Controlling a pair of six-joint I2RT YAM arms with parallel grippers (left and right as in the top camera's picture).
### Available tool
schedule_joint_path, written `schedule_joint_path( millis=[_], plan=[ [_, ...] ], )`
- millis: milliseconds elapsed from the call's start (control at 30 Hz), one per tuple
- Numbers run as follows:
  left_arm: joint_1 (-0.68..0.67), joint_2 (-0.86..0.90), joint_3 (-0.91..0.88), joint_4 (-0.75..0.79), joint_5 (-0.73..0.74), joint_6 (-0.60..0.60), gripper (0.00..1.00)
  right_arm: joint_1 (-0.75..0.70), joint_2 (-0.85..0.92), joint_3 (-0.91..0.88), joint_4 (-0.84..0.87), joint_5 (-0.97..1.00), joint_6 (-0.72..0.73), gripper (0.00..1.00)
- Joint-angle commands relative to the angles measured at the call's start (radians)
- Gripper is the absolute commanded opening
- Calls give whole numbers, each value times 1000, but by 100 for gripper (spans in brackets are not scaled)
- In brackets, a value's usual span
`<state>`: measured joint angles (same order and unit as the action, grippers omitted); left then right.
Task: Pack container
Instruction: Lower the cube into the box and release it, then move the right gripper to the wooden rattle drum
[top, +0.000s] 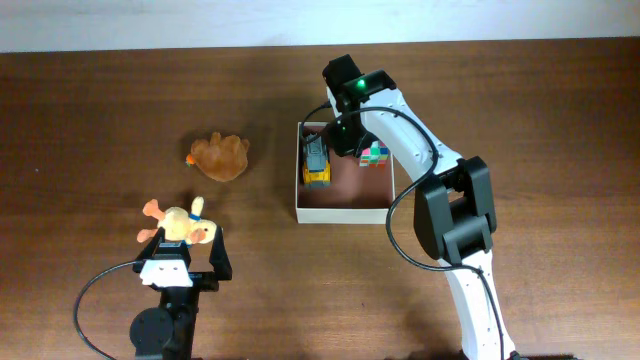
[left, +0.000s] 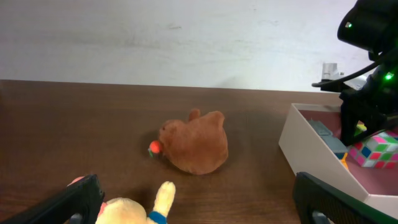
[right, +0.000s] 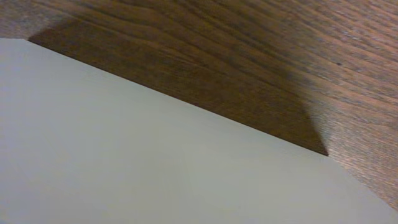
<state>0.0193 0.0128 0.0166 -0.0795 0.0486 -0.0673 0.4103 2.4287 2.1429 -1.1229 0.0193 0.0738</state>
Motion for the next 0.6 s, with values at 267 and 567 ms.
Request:
schedule_joint_path(
  millis=[267, 567],
  plan=[
    [4, -8, -6, -1, -3, 16, 99, -11, 0, 138, -61, -4, -53, 14],
    [4, -8, -6, -1, -3, 16, 99, 26, 0, 527, -360, -37, -48, 33]
  ],
)
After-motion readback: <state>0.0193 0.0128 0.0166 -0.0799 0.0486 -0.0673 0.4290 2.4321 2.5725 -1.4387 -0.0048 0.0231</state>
